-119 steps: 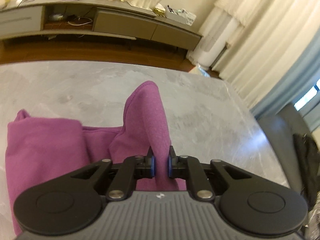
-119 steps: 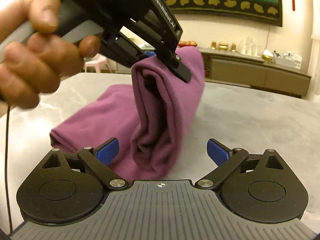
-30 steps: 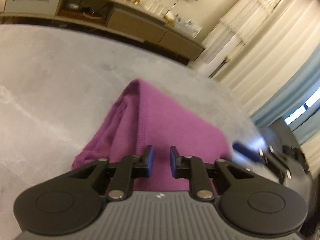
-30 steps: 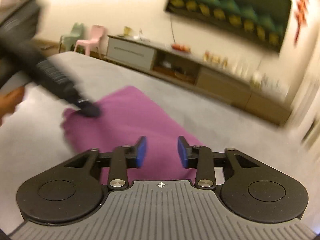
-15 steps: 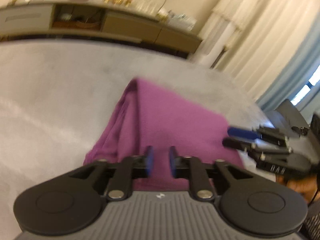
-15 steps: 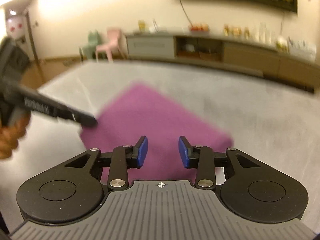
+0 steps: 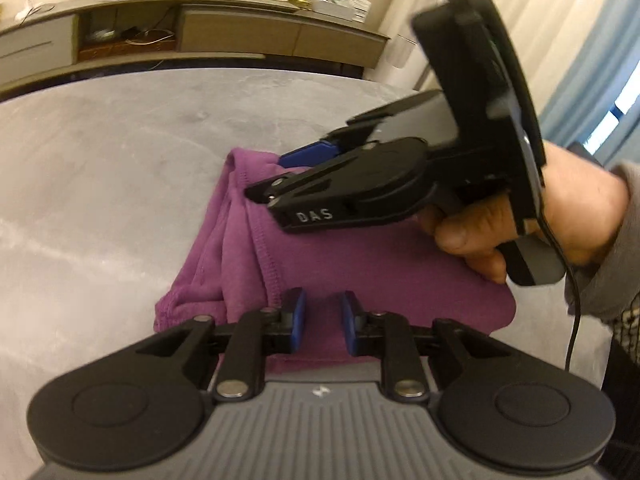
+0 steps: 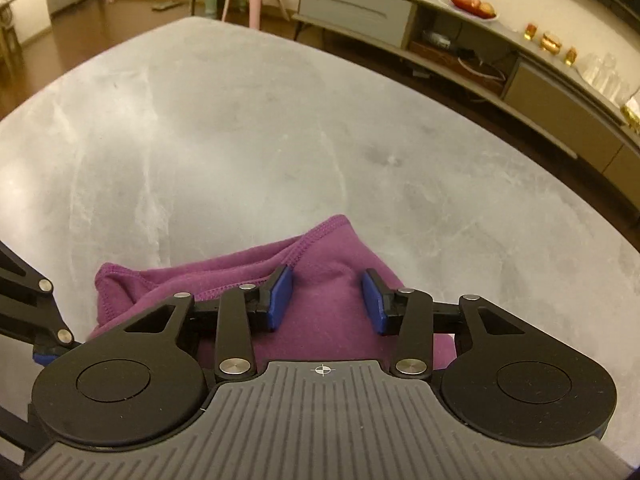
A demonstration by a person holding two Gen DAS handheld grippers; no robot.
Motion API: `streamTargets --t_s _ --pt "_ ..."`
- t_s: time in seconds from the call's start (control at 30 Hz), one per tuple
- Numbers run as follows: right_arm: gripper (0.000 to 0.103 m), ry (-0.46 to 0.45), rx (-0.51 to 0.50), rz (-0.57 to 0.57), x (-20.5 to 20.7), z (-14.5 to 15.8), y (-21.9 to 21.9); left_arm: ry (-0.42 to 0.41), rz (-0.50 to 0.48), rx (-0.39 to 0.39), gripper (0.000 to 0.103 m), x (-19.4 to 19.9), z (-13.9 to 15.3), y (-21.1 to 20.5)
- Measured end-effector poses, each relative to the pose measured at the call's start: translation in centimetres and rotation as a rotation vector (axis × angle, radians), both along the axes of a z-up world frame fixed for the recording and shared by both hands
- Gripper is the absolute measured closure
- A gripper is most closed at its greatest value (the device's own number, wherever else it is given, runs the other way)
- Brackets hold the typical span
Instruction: Fold clothes
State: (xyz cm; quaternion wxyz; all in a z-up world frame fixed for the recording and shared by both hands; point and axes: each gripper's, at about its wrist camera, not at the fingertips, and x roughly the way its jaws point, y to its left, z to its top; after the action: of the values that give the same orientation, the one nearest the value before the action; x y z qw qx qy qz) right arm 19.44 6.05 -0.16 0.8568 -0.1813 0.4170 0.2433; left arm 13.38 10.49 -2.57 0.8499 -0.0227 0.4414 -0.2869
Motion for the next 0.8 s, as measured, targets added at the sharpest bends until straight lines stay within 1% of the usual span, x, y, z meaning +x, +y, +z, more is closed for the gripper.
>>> streamTargets --t_s 0.13,0.2,0.27,0.33,0.4,0.47,0.53,0.6,0.63,0.67,0.7,0.77,0.8 --pt "0.062 0.016 0.003 0.01 0.4 0.9 -0.1 -0.004 -0.007 -0.008 0.082 -0.3 0.3 -0.1" --pt "0.063 -0.022 0.09 -0.025 -0.7 3.1 -2.4 -0.029 0.004 -0.041 0.082 -0.9 1.3 0.7" --pt "0.055 -0.101 0.29 -0.116 -3.4 6.1 -7.1 -0.07 0.018 -0.081 0.077 -1.3 2.8 1.4" --pt "0.055 -0.151 0.355 -0.187 -5.8 7.3 -11.0 -0.136 0.047 -0.131 0.066 -1.8 4.6 2.5" --pt "0.054 -0.168 0.325 -0.225 -7.5 6.8 -13.4 -0.192 0.081 -0.136 0.062 -0.9 5.2 2.3" --pt "0.055 -0.175 0.278 -0.241 -8.4 5.5 -14.7 -0.191 0.123 -0.094 0.062 1.8 4.4 0.7" --pt "0.055 -0.18 0.234 -0.243 -8.8 4.1 -15.2 -0.148 0.174 -0.075 0.066 4.6 2.9 -0.5" --pt "0.055 -0.17 0.245 -0.226 -8.8 2.8 -15.5 -0.086 0.222 -0.066 0.067 6.8 0.9 -1.0" --pt "0.055 -0.156 0.24 -0.2 -8.8 1.8 -15.5 -0.045 0.229 -0.046 0.065 7.6 -0.1 -1.0" --pt "0.059 -0.143 0.236 -0.175 -8.8 0.8 -15.5 -0.015 0.234 -0.038 0.064 8.0 -0.9 -0.9" --pt "0.058 -0.128 0.251 -0.175 -8.7 0.1 -15.9 -0.003 0.236 -0.049 0.059 8.1 -1.3 -0.5" --pt "0.057 -0.098 0.284 -0.177 -8.5 -1.3 -16.8 0.02 0.241 -0.071 0.058 8.2 -2.1 0.3" --pt "0.057 -0.072 0.329 -0.193 -8.2 -1.6 -17.6 0.023 0.242 -0.074 0.058 8.1 -2.3 0.5"
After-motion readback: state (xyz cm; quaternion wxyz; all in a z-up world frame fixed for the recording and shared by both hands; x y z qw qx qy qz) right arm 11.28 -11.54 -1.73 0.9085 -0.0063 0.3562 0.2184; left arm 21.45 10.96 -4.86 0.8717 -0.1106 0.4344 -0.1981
